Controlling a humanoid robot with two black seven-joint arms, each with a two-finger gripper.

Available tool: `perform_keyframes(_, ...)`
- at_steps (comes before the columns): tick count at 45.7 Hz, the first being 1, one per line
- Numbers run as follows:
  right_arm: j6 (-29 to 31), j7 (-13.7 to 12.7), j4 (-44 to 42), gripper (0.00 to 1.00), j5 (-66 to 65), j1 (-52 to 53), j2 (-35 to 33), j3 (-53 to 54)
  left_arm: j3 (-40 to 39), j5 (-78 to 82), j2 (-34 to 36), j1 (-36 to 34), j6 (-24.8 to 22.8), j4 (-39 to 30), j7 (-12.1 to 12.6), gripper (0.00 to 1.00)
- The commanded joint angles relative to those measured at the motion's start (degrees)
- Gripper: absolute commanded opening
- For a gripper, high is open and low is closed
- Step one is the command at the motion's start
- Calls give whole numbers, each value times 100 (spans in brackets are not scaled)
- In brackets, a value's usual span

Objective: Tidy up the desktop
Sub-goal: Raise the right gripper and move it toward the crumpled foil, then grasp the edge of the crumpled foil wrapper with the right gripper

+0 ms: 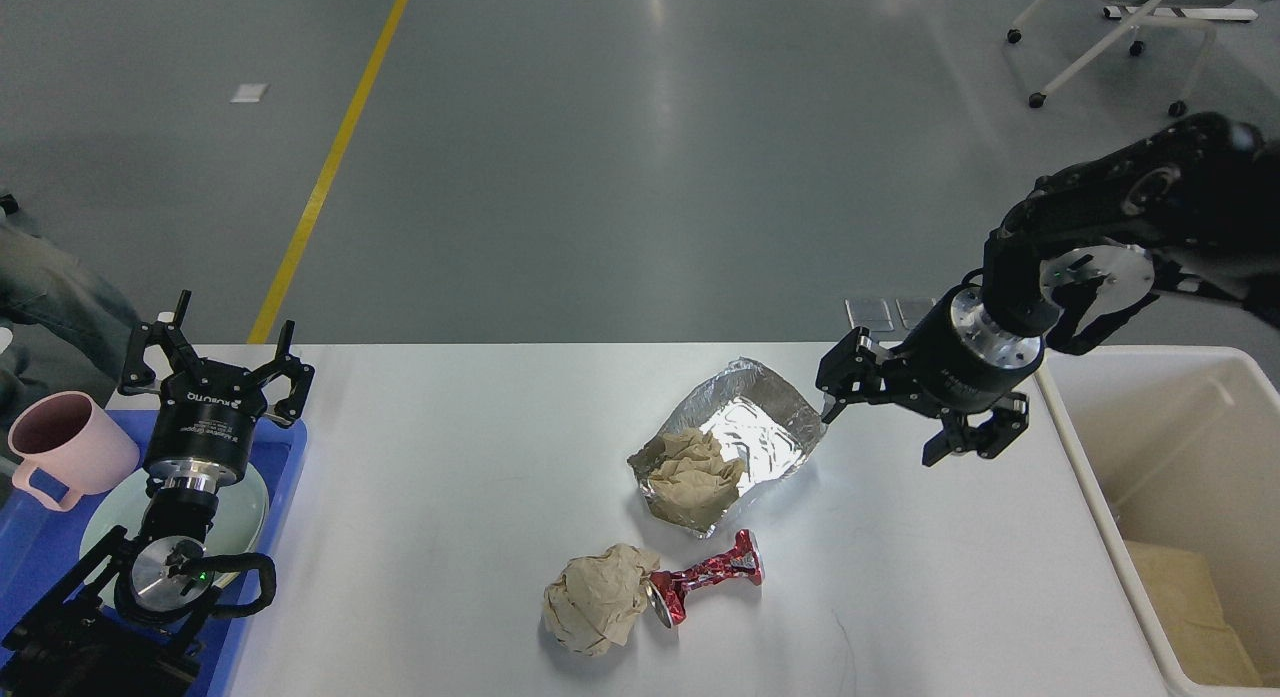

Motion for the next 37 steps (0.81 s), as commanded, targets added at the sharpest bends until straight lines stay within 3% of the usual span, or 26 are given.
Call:
perform_keyframes(1, -423, 16, -595, 100, 812, -807, 248, 90, 0, 1, -1, 1, 0, 0, 0, 96)
perform_keyframes(10, -1073, 16, -1421, 100, 1165, -1871, 547, 705, 0, 1, -1, 1, 0, 0, 0, 96)
perform_keyframes(37, -1328, -45, -3356, 99, 1086, -3577, 1198, 1496, 0, 1, -1, 1, -9, 0, 0, 96)
